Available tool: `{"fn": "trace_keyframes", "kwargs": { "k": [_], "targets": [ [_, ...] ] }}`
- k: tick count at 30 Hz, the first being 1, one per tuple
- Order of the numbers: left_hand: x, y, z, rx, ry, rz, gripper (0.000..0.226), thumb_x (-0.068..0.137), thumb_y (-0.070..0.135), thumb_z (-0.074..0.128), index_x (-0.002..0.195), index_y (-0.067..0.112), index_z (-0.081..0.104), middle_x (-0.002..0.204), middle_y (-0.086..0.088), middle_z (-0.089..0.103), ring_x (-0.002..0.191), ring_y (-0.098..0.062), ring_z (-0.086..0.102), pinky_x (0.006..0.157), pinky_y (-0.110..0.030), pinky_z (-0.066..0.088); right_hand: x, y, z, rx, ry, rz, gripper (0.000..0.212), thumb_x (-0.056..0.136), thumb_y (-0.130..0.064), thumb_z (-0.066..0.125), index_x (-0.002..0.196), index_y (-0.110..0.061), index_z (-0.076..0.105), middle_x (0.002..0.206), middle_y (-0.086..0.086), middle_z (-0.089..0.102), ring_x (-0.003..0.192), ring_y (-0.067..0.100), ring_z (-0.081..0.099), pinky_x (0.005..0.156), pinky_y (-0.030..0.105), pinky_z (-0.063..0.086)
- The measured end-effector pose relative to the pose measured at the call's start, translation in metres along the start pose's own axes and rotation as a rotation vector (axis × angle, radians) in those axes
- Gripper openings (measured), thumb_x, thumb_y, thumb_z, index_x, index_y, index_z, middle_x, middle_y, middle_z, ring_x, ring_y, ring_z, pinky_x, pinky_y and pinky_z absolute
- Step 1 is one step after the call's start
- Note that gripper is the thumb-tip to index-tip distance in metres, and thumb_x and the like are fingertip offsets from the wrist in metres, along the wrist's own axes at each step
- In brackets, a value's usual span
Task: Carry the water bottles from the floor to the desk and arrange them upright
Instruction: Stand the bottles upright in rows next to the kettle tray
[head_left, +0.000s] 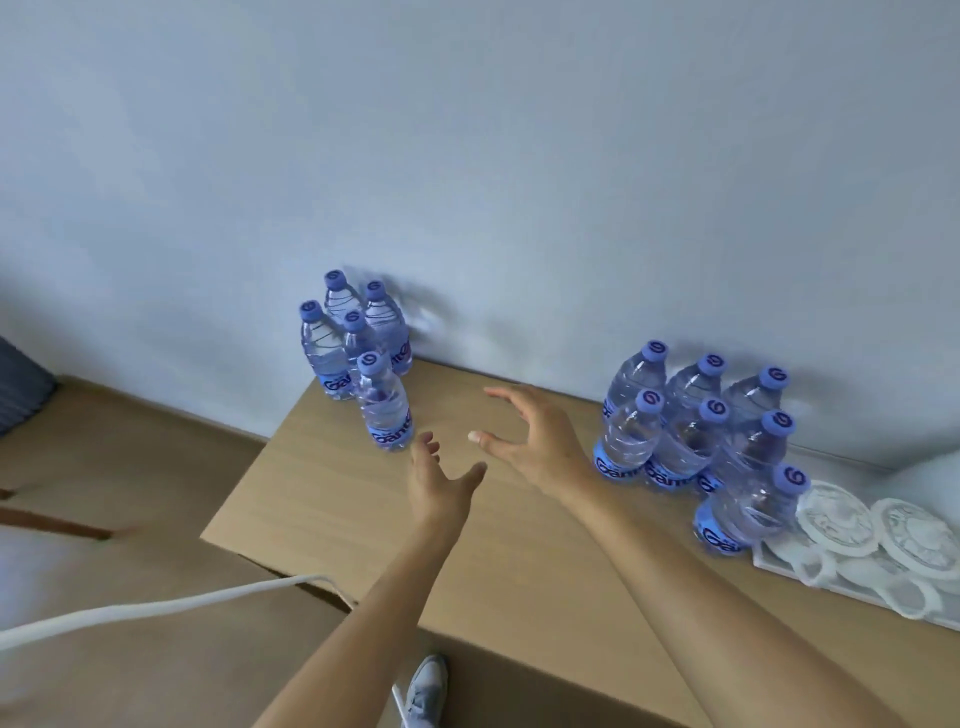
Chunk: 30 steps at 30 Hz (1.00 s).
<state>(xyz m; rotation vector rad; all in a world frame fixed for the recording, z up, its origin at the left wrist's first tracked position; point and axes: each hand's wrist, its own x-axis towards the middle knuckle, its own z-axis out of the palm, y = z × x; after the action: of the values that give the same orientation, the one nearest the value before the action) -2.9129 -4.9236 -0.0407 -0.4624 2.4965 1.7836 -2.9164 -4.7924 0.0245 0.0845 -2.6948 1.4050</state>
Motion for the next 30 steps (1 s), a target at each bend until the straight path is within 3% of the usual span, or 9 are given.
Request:
{"fn": "trace_keyframes", "kwargs": {
  "k": [5,8,13,14,17,21,25,28,30],
  "targets": [
    [0.049,-0.016,-0.055,0.007,0.018,0.016,0.076,0.073,0.013,0.082,0.134,0.008,0.038,0.129,-0.007,0.050,0.121,-0.024,0.048,0.103,-0.045,0.042,0.045,-0.028,0.062,0.015,-0.031,0.011,0.061,0.076,-0.035,0.080,0.130,-0.022,0.056,0.130,-0.003,0.059,0.122,0.011,0.052,0.105,0.032,0.042],
    [0.077,-0.025,-0.079,0.022,0.006,-0.024,0.087,0.072,0.017,0.083,0.141,0.007,0.031,0.140,-0.010,0.043,0.130,-0.025,0.041,0.106,-0.046,0.039,0.065,-0.036,0.091,0.007,-0.035,0.045,0.067,0.075,-0.034,0.080,0.134,-0.022,0.052,0.135,-0.004,0.055,0.125,0.012,0.049,0.105,0.029,0.040],
    [0.114,-0.036,-0.103,0.041,-0.092,-0.096,0.105,0.071,0.025,0.085,0.149,0.009,0.018,0.152,-0.008,0.029,0.140,-0.023,0.030,0.112,-0.044,0.034,0.089,-0.043,0.129,0.058,-0.079,0.091,0.071,0.073,-0.030,0.082,0.135,-0.024,0.048,0.120,-0.020,0.054,0.116,0.002,0.049,0.088,0.003,0.032],
    [0.121,-0.037,-0.106,0.050,-0.121,-0.105,0.108,0.070,0.027,0.085,0.150,0.010,0.016,0.153,-0.007,0.028,0.141,-0.022,0.030,0.112,-0.043,0.034,0.096,-0.044,0.135,0.075,-0.078,0.110,0.072,0.073,-0.028,0.083,0.135,-0.023,0.048,0.121,-0.020,0.055,0.116,0.003,0.050,0.089,0.004,0.035],
    [0.136,-0.042,-0.110,0.067,-0.213,-0.129,0.109,0.070,0.027,0.085,0.151,0.013,0.013,0.153,-0.003,0.028,0.139,-0.020,0.032,0.106,-0.032,0.037,0.114,-0.045,0.148,0.072,-0.075,0.192,0.071,0.073,-0.027,0.082,0.135,-0.020,0.048,0.126,-0.008,0.059,0.117,0.009,0.052,0.096,0.024,0.042],
    [0.150,-0.048,-0.113,0.058,-0.319,-0.142,0.105,0.071,0.026,0.084,0.151,0.017,0.016,0.152,0.000,0.030,0.136,-0.018,0.036,0.094,-0.025,0.037,0.128,-0.040,0.164,0.112,-0.079,0.292,0.044,0.073,-0.024,0.083,0.110,-0.026,0.060,0.102,-0.012,0.067,0.098,0.009,0.063,0.076,0.016,0.044],
    [0.158,-0.053,-0.117,0.035,-0.407,-0.181,0.101,0.071,0.020,0.084,0.149,0.020,0.020,0.148,0.004,0.033,0.120,-0.014,0.041,0.088,-0.025,0.038,0.132,-0.035,0.165,0.175,-0.068,0.321,0.028,0.072,-0.032,0.083,0.095,-0.028,0.067,0.086,-0.016,0.072,0.080,-0.005,0.064,0.066,0.009,0.044],
    [0.158,-0.054,-0.117,0.030,-0.469,-0.159,0.096,0.069,0.013,0.085,0.144,0.022,0.026,0.128,0.016,0.042,0.104,-0.007,0.045,0.078,-0.016,0.042,0.133,-0.034,0.159,0.175,-0.076,0.313,0.025,0.073,-0.034,0.083,0.091,-0.024,0.069,0.084,-0.013,0.073,0.077,-0.003,0.064,0.070,0.015,0.049],
    [0.157,-0.052,-0.114,-0.026,-0.514,-0.135,0.089,0.067,0.001,0.084,0.136,0.020,0.032,0.117,0.012,0.049,0.095,-0.003,0.053,0.068,-0.010,0.049,0.133,-0.033,0.152,0.174,-0.055,0.341,0.024,0.076,-0.037,0.080,0.088,-0.019,0.070,0.084,-0.007,0.074,0.077,0.003,0.065,0.073,0.025,0.050]
  ]
}}
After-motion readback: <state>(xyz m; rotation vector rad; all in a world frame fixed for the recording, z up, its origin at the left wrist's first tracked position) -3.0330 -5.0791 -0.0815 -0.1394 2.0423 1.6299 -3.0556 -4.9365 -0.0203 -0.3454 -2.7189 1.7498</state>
